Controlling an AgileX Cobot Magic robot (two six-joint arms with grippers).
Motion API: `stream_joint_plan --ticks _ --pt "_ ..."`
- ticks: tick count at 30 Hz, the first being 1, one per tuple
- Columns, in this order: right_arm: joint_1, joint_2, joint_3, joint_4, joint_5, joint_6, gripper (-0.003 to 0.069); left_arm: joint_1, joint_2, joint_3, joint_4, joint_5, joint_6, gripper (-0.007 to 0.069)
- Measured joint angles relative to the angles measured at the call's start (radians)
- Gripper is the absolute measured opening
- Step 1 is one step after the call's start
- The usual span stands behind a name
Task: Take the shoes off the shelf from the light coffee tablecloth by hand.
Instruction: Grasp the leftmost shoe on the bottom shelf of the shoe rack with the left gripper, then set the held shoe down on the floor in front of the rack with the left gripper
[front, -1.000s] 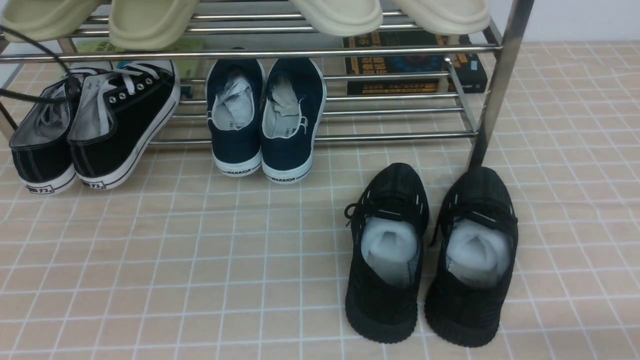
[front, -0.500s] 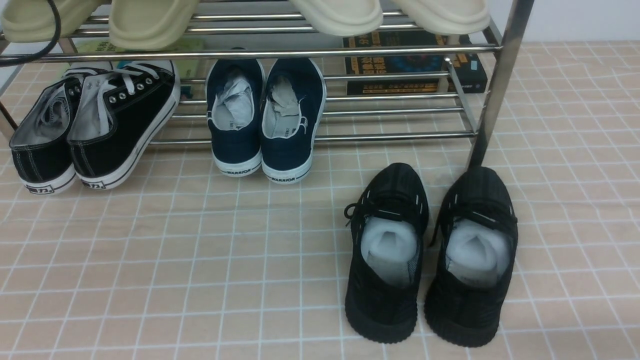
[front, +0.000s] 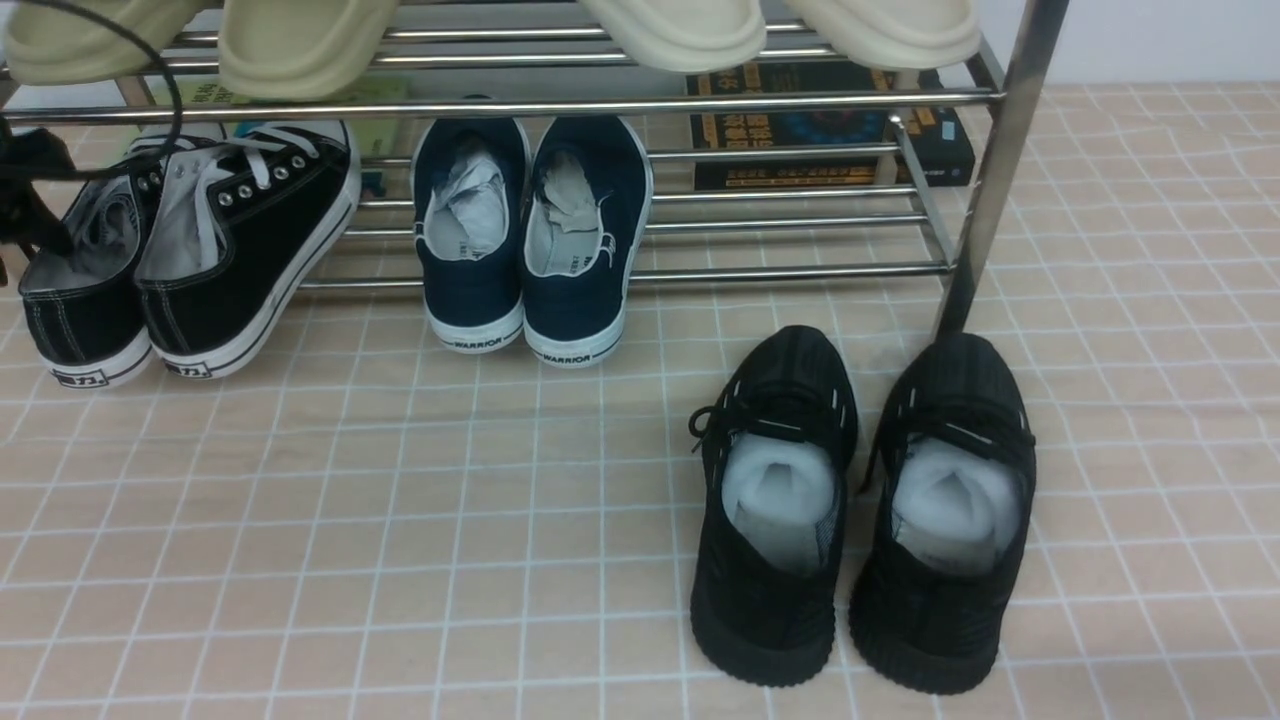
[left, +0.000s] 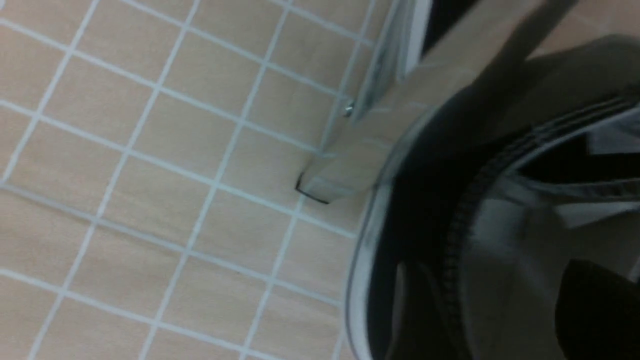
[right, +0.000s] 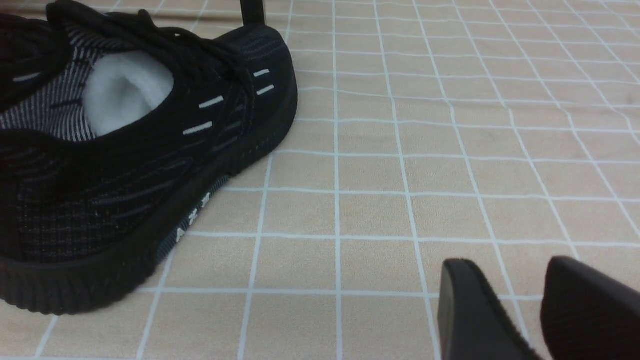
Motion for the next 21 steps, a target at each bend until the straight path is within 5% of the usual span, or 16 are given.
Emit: stream_joint_plan --ticks 11,14,18,21 --pt "0.000 0.000 0.000 0.000 0.000 0.000 0.0238 0.000 0.069 0.000 0.010 0.001 0.000 0.0380" --pt "0.000 0.000 0.000 0.000 0.000 0.000 0.0238 0.000 0.076 0.000 0.016 0.007 0.000 0.0286" --pt "0.000 0.000 0.000 0.000 0.000 0.000 0.0238 0.000 0.077 0.000 0.035 0.021 -0.013 0.0061" --pt "0.000 0.000 0.000 0.000 0.000 0.000 0.0238 0.000 0.065 0.000 0.042 0.035 -0.058 0.0025"
